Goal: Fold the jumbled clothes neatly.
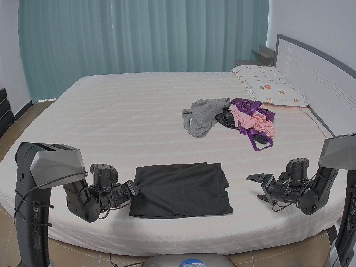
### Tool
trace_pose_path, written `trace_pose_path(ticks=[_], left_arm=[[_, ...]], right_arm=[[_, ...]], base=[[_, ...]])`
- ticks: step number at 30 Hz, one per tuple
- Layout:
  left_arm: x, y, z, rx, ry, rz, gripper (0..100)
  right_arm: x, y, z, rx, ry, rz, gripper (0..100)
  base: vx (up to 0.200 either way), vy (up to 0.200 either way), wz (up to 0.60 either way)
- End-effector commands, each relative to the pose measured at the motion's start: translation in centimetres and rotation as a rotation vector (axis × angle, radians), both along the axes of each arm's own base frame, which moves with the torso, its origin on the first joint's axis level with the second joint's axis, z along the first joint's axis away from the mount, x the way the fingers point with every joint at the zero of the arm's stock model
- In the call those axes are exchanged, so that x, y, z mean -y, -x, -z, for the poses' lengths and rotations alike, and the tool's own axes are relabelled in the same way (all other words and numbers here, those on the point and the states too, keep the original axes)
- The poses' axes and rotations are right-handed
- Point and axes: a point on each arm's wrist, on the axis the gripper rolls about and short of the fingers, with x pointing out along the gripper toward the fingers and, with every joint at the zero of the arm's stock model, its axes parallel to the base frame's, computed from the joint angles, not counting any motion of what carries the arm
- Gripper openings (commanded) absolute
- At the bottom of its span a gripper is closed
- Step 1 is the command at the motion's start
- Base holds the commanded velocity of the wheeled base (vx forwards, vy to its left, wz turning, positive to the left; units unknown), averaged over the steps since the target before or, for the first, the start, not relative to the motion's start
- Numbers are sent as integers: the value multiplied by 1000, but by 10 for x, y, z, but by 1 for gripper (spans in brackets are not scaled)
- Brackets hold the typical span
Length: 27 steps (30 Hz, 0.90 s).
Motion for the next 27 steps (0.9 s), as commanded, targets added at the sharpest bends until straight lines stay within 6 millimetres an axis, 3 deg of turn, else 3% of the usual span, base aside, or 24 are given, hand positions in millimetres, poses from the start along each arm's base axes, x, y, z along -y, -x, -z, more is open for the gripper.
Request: trace_pose_path(ticks=[1,9,27], left_arm=[[-1,0,-1,1,0,-4,0],[-3,0,-6,9,1,-10,0],[-19,6,-16,11,0,-53,0]], right_arm=[[0,0,0,-1,0,-1,100],[0,0,0,-1,0,-1,100],[-1,0,0,-1,1,-2,100]], base=[[0,0,0],[0,0,0],[0,200,0]])
